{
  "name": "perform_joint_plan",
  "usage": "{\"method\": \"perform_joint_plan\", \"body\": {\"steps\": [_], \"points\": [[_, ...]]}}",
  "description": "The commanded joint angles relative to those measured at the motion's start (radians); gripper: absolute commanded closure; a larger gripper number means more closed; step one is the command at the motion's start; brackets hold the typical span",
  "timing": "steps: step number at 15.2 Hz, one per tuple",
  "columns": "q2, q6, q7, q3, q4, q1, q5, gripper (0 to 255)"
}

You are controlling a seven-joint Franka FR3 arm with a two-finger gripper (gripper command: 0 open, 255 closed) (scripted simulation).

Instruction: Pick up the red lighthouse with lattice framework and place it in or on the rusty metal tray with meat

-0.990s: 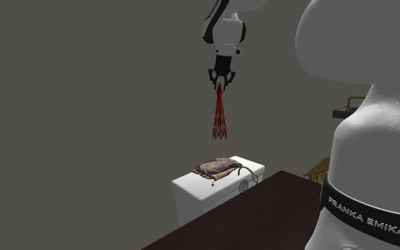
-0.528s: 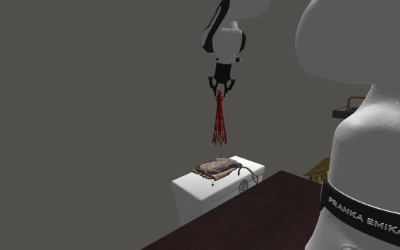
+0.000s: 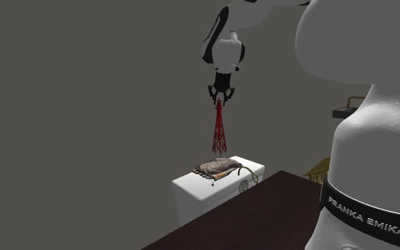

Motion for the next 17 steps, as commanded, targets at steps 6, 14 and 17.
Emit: {"method": "perform_joint_plan", "body": {"steps": [6, 14, 17], "points": [[0.043, 0.065, -0.006, 0.003, -0.021, -0.002, 0.004, 255], [0.073, 0.103, -0.008, 0.004, -0.029, -0.003, 0.006, 255], [0.073, 0.103, -0.008, 0.004, -0.029, -0.003, 0.006, 255]]}}
